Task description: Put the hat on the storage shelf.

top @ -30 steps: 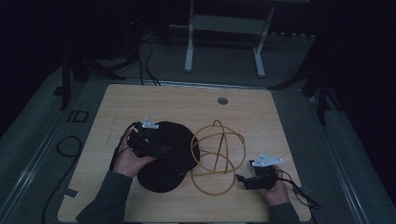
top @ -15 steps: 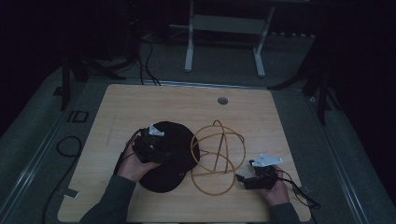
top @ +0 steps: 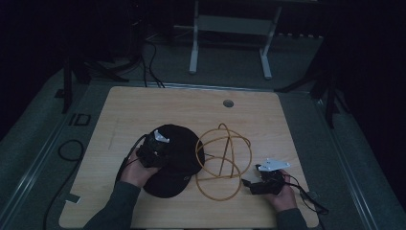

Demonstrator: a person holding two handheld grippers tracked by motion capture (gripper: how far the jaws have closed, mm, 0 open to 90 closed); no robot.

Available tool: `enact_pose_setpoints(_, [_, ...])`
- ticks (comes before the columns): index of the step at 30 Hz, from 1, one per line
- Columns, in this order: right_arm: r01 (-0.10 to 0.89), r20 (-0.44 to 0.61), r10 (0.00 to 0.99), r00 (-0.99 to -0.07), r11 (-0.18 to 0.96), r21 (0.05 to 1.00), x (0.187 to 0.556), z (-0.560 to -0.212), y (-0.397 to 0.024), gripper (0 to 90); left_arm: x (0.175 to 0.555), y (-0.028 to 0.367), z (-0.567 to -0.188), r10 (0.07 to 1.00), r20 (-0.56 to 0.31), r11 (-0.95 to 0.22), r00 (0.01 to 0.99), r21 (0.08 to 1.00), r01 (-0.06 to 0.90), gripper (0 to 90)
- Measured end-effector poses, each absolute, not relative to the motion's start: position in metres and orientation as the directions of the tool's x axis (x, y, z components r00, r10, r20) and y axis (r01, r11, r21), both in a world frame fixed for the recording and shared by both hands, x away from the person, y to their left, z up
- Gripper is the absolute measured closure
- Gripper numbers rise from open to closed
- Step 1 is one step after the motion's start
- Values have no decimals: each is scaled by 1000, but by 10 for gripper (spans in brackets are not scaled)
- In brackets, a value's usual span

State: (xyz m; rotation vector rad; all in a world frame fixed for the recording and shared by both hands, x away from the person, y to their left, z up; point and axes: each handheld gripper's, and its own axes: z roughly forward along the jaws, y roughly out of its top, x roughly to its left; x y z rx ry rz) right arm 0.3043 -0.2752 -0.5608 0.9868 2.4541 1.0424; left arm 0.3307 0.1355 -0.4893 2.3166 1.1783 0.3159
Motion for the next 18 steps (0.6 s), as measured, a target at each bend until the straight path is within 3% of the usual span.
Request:
enact_pose_setpoints(5, [478, -5, 694, -720, 502, 721, 304, -561, -275, 149, 331, 133, -487, 789, -13, -515, 614, 529, 674, 823])
enact_pose_setpoints(18, [478, -6, 694, -720, 502, 721, 304, -561, -275, 149, 332, 136, -471, 746, -3, -569, 666, 518, 639, 843])
